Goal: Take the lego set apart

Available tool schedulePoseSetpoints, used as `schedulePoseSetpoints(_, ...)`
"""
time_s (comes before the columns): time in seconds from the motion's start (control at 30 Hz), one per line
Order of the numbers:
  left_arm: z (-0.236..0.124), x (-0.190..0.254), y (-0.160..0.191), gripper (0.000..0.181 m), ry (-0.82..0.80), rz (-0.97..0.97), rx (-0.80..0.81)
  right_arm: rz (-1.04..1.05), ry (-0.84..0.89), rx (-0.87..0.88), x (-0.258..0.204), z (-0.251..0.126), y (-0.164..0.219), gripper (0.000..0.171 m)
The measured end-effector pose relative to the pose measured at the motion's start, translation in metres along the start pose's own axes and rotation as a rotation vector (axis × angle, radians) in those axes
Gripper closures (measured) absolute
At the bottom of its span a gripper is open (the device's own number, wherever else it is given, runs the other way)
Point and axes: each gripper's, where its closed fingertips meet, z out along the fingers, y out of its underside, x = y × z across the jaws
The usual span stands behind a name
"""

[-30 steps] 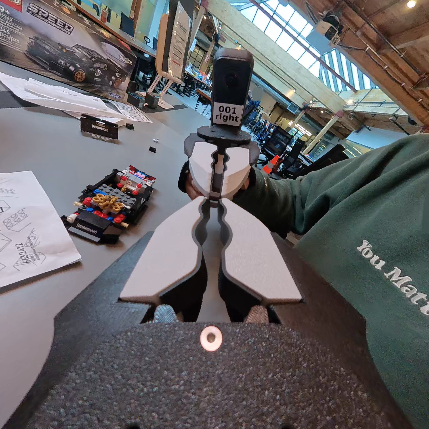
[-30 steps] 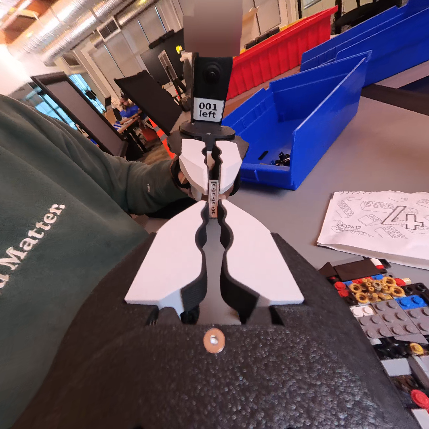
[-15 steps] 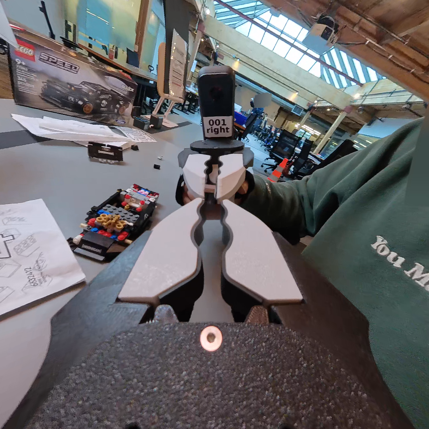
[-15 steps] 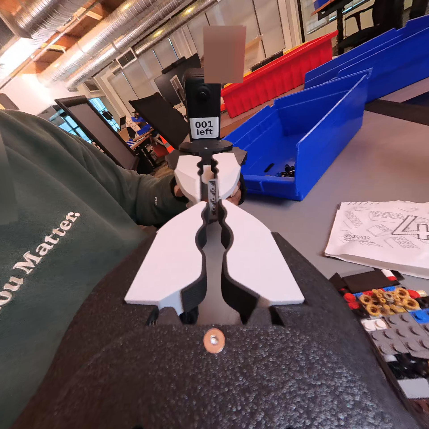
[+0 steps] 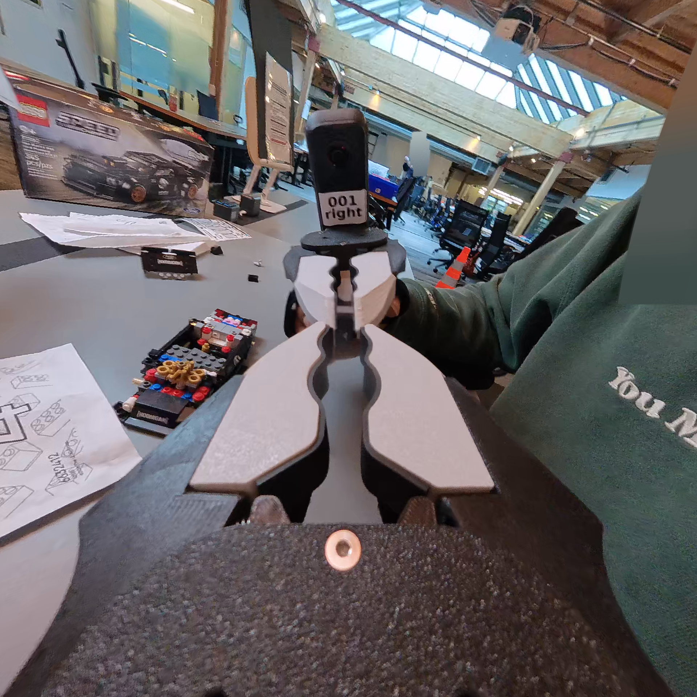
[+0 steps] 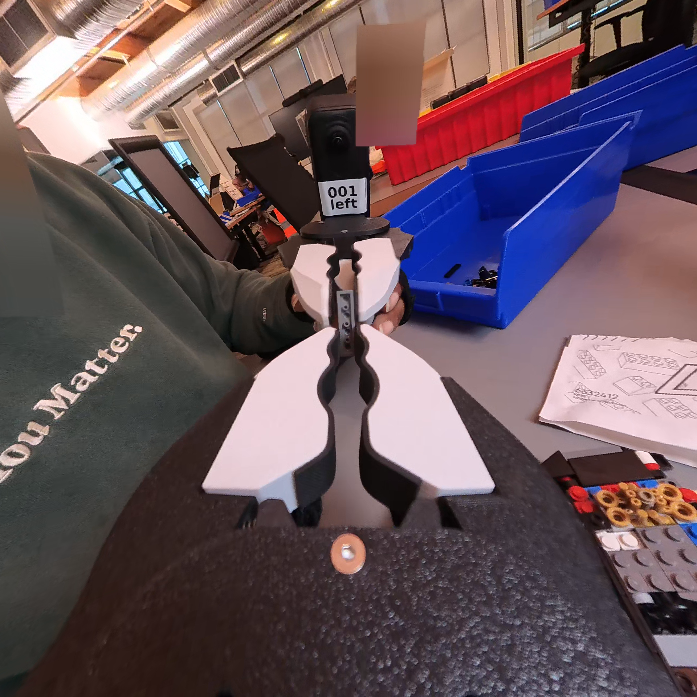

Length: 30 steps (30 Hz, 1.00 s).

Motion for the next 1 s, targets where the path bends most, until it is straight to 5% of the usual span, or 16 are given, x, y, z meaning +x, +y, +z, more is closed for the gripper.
schedulePoseSetpoints(0.53,-0.003,0.001,0.003,0.173,-0.018,0.070,-0.062,-0.035,-0.001,-0.027,-0.001,0.003,0.006,0.164)
schedulePoseSetpoints(1.0,0.005,0.002,0.033,0.172,-0.047,0.167,-0.259,-0.282,0.105,-0.233,-0.005,0.002,0.022,0.160)
